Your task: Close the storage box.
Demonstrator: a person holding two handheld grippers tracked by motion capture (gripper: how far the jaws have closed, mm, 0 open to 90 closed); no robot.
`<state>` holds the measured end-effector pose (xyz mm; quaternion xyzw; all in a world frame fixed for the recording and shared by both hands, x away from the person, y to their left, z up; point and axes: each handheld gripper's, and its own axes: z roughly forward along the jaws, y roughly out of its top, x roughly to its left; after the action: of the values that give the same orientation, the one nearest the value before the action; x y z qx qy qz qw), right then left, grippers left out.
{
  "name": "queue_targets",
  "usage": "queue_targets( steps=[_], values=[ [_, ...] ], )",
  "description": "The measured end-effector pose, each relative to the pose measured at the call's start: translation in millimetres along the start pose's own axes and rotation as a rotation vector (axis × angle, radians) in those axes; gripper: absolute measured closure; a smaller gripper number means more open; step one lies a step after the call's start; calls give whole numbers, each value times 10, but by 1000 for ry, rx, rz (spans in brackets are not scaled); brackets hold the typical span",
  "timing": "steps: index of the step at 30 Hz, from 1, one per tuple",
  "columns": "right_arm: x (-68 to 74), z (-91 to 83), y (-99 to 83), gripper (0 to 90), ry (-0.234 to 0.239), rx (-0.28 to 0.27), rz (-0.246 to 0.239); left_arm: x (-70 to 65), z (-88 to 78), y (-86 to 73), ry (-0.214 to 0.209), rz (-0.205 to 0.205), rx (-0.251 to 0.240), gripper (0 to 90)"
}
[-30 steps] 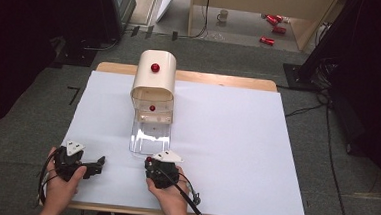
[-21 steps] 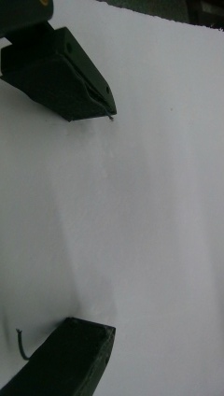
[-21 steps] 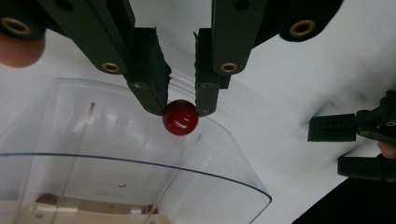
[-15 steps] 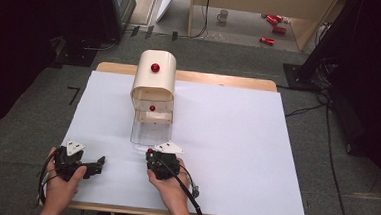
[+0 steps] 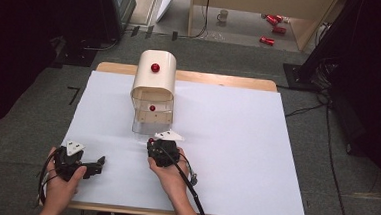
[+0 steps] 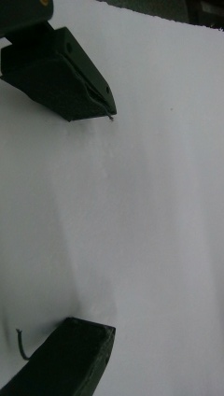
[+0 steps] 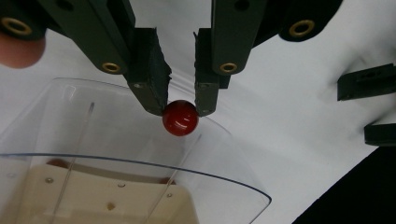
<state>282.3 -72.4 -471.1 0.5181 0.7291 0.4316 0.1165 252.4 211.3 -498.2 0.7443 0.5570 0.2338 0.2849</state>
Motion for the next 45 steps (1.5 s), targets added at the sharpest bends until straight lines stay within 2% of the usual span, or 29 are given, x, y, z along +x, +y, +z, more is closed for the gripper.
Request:
queue_targets(
  steps=[10,22,36,45],
  values=[
    [-71,119,129,764,-12,-3,13,0,0,1,-1,0,1,0],
    [-139,253,280,764,-38,-1,5,1,0,0,-1,0,0,0],
    [-208,375,375,764,-54,-31,12,1,0,0,-1,0,0,0],
    [-239,399,385,754,-43,-40,11,1,0,0,-1,0,0,0]
  ],
)
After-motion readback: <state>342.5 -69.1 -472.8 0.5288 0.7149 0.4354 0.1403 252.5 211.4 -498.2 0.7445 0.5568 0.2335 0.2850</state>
